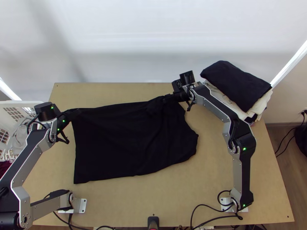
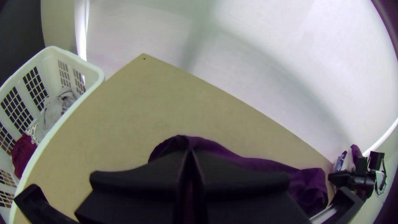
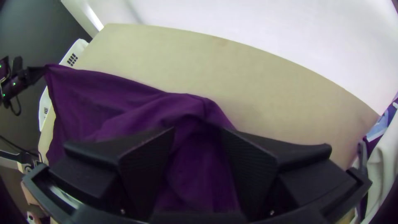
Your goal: Fold the t-shirt
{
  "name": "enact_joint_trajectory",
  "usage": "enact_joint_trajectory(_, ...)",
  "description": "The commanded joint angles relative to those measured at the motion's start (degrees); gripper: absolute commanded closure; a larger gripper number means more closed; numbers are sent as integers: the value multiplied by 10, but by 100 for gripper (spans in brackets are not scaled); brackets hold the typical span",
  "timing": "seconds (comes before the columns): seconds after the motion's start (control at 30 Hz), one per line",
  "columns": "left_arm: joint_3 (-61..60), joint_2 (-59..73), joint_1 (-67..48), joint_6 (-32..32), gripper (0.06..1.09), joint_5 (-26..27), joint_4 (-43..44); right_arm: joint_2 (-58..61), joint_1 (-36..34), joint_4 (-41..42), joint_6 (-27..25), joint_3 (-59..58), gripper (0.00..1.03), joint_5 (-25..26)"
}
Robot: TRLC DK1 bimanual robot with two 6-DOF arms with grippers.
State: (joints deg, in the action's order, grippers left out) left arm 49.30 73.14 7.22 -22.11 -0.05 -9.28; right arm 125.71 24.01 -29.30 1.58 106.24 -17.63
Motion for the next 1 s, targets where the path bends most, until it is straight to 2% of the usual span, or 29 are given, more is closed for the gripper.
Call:
enact_joint_trajectory(0.0,10,9,9,-8,105,0,8,9,5,-17,13,12,47,-4)
enact_joint_trajectory(0.1,10,12,9,-8,105,0,9,14,8,-17,18,10,40,-4)
enact_joint_trajectory(0.43,12,17,4,-10,105,0,11,59,39,-17,40,23,40,-1)
enact_joint_trajectory(0.47,12,17,4,-10,105,0,11,65,41,-17,41,27,43,-2)
enact_joint_trajectory(0.5,12,17,4,-10,105,0,12,69,43,-17,40,30,51,-2)
enact_joint_trajectory(0.53,12,17,4,-10,105,0,12,72,45,-16,40,34,62,-1)
enact_joint_trajectory(0.6,14,17,6,-10,105,-1,13,74,46,14,54,35,92,0)
enact_joint_trajectory(0.63,15,17,7,-10,105,0,13,74,45,28,59,35,100,0)
enact_joint_trajectory(0.73,19,15,11,-9,105,-1,11,55,45,62,78,30,100,5)
enact_joint_trajectory(0.87,36,5,17,-8,105,0,-3,-11,32,161,121,-14,100,12)
enact_joint_trajectory(0.97,62,-5,15,-12,105,0,-12,-49,23,192,139,-25,100,16)
